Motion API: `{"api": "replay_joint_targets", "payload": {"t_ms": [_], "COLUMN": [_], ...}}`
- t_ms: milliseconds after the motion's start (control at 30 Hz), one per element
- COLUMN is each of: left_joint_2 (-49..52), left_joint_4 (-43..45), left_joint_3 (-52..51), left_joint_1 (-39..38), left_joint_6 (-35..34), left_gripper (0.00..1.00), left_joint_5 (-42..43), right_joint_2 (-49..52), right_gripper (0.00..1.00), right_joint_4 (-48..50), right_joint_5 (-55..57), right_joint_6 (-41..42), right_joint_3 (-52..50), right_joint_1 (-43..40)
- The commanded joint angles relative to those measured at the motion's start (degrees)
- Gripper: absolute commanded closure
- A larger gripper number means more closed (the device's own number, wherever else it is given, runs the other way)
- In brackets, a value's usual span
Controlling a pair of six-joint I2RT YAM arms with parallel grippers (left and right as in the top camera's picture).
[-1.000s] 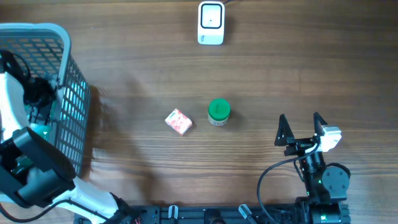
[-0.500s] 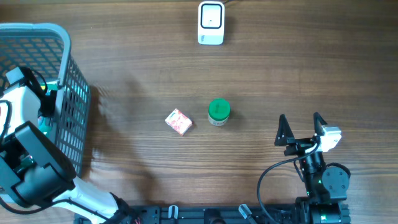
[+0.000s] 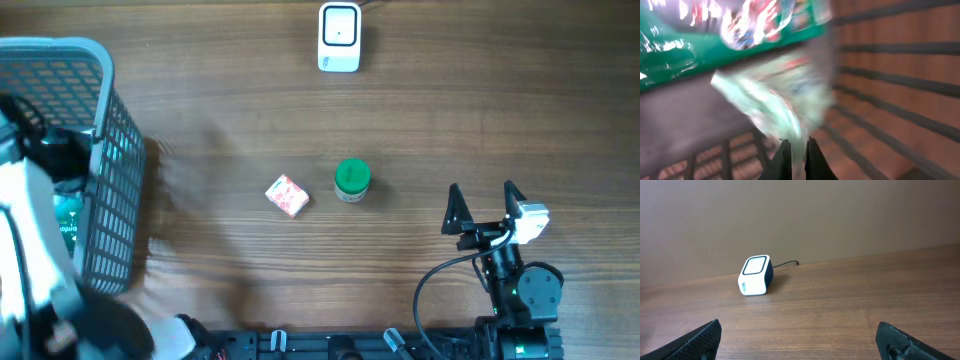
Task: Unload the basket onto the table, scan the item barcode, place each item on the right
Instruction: 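Reach the left gripper into the basket and grasp the Zappy wipes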
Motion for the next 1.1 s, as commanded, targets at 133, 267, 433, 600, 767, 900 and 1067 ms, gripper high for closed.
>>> {"api": "replay_joint_targets", "payload": {"t_ms": [133, 267, 433, 600, 767, 900, 1067], "left_joint_2": [-25.29, -22.56, -6.84, 6.58, 12.48, 12.63, 12.61], "left_joint_4": [0.48, -4.81, -5.92, -7.39, -8.74, -4.74, -2.21], "left_joint_3": [2.29, 2.05, 2.05, 2.05, 1.14, -3.41, -5.44], "left_joint_1": [0.26, 0.28, 0.74, 0.68, 0.52, 0.52, 0.57], "left_joint_6": [1.4, 1.38, -2.27, -2.03, -1.38, -1.4, -1.44], "left_gripper": [0.96, 0.07, 0.0, 0.0, 0.0, 0.0, 0.04], "left_joint_5": [-0.87, -10.12, -6.21, -2.4, -2.73, -2.73, -2.69], "right_joint_2": [-0.13, -0.13, -0.13, -0.13, -0.13, -0.13, -0.13], "right_gripper": [0.0, 0.0, 0.0, 0.0, 0.01, 0.0, 0.0], "right_joint_4": [0.2, 0.2, 0.2, 0.2, 0.2, 0.2, 0.2], "right_joint_5": [0.42, 0.42, 0.42, 0.44, 0.42, 0.42, 0.42], "right_joint_6": [-0.63, -0.63, -0.63, -0.63, -0.63, -0.61, -0.63], "right_joint_3": [-0.07, -0.07, -0.07, -0.07, -0.07, -0.07, -0.07], "right_joint_1": [0.13, 0.13, 0.13, 0.13, 0.13, 0.13, 0.13]}}
